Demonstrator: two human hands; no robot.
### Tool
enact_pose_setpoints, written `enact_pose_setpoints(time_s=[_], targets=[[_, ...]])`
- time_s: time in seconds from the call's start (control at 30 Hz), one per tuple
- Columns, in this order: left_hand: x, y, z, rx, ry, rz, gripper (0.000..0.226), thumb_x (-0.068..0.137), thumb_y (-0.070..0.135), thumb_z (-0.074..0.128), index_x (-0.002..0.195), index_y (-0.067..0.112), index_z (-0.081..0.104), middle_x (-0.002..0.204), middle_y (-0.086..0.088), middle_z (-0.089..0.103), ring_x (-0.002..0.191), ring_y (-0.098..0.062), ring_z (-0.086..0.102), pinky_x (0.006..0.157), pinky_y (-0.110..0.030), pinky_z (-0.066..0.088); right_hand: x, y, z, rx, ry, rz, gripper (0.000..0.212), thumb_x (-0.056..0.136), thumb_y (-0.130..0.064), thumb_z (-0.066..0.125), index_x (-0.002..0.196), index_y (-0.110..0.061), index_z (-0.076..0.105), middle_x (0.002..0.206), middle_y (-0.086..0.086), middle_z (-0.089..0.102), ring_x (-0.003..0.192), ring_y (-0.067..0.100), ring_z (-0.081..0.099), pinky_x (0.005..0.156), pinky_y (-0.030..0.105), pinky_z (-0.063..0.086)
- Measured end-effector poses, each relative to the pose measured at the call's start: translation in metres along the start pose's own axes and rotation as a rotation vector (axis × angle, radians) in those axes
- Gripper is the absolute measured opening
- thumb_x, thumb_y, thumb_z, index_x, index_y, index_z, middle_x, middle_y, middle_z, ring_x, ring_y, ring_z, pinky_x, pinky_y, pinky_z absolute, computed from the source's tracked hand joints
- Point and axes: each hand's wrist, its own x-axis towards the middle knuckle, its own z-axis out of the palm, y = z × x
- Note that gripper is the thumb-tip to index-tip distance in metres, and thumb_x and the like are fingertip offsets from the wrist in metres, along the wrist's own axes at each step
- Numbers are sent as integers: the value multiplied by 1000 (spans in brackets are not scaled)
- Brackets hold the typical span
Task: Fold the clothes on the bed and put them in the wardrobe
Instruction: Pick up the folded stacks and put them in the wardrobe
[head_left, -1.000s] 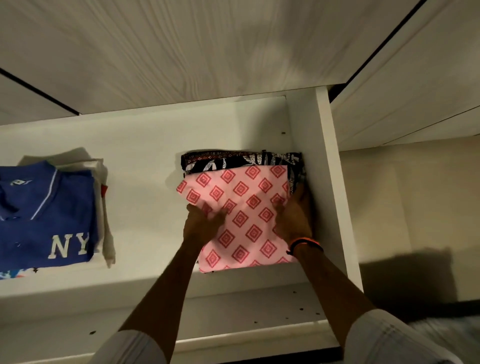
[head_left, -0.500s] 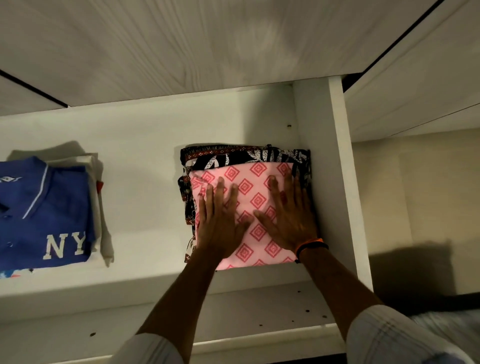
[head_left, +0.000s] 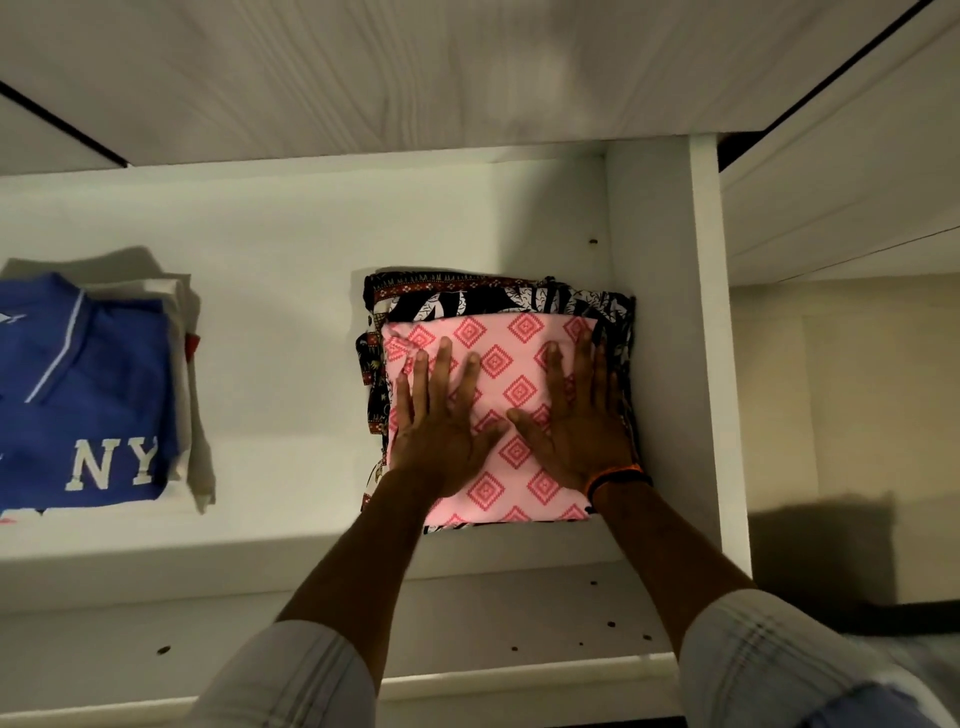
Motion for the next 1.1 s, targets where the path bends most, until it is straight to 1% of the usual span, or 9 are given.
enact_pose_setpoints(time_s=[0.07, 0.17, 0.3, 0.43, 0.53, 0.63, 0.8, 1.0, 1.1], targets=[[-1, 2, -9, 8, -28, 2, 88, 89, 75, 24, 151, 32, -22, 158, -7, -32, 144, -33, -30, 117, -52, -15, 1, -3, -11, -3, -82, 14, 96, 83, -80, 15, 149, -26, -29, 154, 12, -39, 145, 36, -27, 117, 50, -13], [-8, 10, -29, -5, -99, -9, 90, 92, 65, 40, 154, 26, -14, 160, -8, -26, 145, -34, -26, 117, -53, -13, -8, -10, -33, 10, -171, 24, 100, 88, -72, 36, 150, -25, -27, 155, 13, -37, 146, 36, -26, 118, 51, -9], [-26, 17, -48, -7, -124, -16, 85, 88, 54, 54, 154, 18, 14, 164, -13, 1, 151, -33, -6, 120, -58, 11, -27, -20, -65, 70, -238, 8, 98, 96, -51, 50, 152, -16, -22, 160, 16, -24, 149, 34, -16, 121, 49, 1], [-50, 41, -60, -80, -121, -119, 90, 87, 53, 61, 155, 17, 14, 162, -11, 15, 148, -37, 17, 118, -57, 21, -41, -21, -88, 76, -245, -37, 97, 96, -47, 54, 154, -9, -14, 162, 17, -12, 151, 34, -6, 120, 46, 11], [-74, 66, -67, -184, -54, -252, 87, 87, 49, 63, 155, 15, 20, 159, -13, 25, 144, -36, 26, 116, -54, 27, -52, -16, -106, 99, -248, -138, 94, 92, -46, 59, 154, -5, 2, 161, 19, 14, 147, 37, 20, 117, 48, 27], [-104, 92, -70, -268, 22, -413, 84, 87, 49, 64, 152, 11, 27, 153, -15, 34, 139, -38, 35, 110, -53, 36, -61, -16, -124, 144, -260, -254, 74, 89, -38, 66, 143, -8, 27, 140, 15, 45, 127, 33, 47, 103, 46, 47], [-159, 134, -69, -453, 292, -592, 51, 85, 46, 65, 128, 19, 56, 127, -9, 62, 117, -33, 57, 98, -50, 47, -88, -24, -156, 73, -307, -503, 68, 90, -29, 67, 145, -10, 30, 141, 14, 42, 125, 31, 48, 101, 41, 47], [-249, 178, -66, -689, 472, -961, 76, 89, 43, 67, 148, 9, 34, 150, -13, 41, 135, -30, 42, 112, -40, 36, -132, -52, -180, -45, -380, -736, 70, 92, -33, 64, 149, -9, 29, 149, 13, 39, 135, 30, 41, 110, 38, 37], [-302, 184, -53, -803, 582, -1049, 75, 89, 42, 67, 146, 5, 36, 148, -16, 43, 135, -30, 43, 111, -39, 36, -162, -75, -174, -80, -404, -848, 64, 90, -30, 66, 144, -9, 38, 144, 13, 46, 130, 29, 46, 109, 37, 38]])
